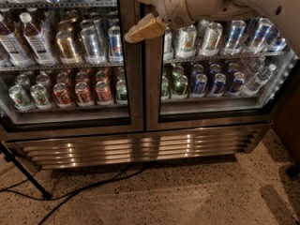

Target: Open left fridge door

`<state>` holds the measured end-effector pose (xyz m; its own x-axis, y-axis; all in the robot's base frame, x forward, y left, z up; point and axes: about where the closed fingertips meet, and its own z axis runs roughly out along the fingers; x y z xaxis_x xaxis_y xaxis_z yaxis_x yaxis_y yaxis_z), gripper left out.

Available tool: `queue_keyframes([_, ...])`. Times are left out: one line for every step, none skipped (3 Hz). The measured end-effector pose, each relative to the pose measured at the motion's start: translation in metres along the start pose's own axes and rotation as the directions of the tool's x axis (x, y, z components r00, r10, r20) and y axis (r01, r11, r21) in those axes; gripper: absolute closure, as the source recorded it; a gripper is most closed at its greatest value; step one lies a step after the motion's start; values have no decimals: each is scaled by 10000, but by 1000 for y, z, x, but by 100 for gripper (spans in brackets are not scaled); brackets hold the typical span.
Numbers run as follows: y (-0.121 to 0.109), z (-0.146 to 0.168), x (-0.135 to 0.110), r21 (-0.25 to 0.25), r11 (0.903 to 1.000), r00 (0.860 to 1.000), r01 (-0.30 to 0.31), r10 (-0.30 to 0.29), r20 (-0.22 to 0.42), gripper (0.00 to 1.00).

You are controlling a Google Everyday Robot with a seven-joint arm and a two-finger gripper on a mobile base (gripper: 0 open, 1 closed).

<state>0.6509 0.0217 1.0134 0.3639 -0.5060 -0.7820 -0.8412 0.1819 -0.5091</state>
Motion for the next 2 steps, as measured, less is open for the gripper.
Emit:
queue_keyframes([-1,2,2,-77,10000,10000,11,-11,51,35])
queue_keyframes([-3,2,2,-107,9999,10000,52,-52,66,35])
